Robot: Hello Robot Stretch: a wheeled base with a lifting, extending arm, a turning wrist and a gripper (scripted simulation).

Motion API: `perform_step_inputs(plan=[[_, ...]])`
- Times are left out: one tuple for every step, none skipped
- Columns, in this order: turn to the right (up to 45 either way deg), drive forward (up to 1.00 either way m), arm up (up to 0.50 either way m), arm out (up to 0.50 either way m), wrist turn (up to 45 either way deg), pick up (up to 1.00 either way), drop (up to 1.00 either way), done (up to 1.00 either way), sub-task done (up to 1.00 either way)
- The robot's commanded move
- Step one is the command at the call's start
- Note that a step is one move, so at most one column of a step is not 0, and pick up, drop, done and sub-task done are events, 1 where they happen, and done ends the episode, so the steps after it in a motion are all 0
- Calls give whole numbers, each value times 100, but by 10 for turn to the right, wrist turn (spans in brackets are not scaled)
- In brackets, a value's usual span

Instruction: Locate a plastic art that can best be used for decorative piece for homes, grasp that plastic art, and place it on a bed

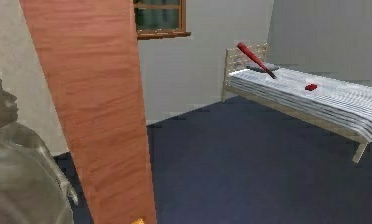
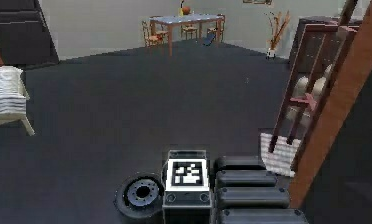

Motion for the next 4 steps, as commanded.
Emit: perform_step_inputs(plan=[[450,0,0,0,0,0,0,0,0],[450,0,0,0,0,0,0,0,0],[450,0,0,0,0,0,0,0,0],[60,0,0,0,0,0,0,0,0]])
